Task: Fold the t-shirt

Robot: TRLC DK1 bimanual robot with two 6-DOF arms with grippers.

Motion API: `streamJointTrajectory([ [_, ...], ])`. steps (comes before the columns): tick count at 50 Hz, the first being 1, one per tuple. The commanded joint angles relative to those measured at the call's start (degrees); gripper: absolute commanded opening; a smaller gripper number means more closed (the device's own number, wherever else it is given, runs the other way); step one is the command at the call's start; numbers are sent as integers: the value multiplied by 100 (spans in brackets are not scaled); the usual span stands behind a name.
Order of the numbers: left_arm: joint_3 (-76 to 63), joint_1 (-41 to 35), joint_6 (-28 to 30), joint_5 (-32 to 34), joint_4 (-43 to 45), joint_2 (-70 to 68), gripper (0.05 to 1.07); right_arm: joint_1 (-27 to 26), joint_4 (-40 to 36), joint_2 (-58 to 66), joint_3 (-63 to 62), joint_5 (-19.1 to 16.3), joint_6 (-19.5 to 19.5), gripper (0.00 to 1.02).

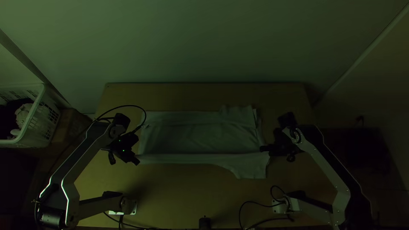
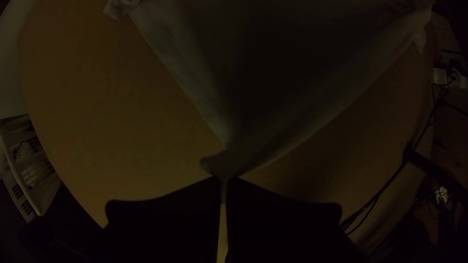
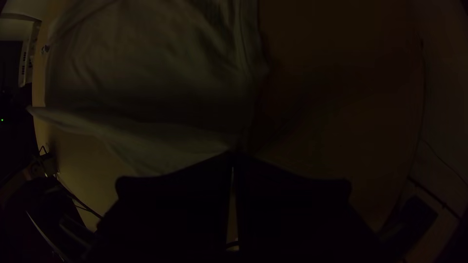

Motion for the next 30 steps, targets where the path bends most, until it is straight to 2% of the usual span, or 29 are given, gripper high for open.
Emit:
streamJointTrajectory([
  [1, 355, 47, 125, 103, -98, 172, 8, -49, -64, 255, 310, 121, -58, 3],
  [14, 1242, 223, 125, 296, -45, 734, 8, -67, -64, 808, 1039, 173, -32, 3],
  [30, 2402, 337, 143, 305, -1, 1613, 8, -366, 6, 1608, 2023, 235, -155, 3],
])
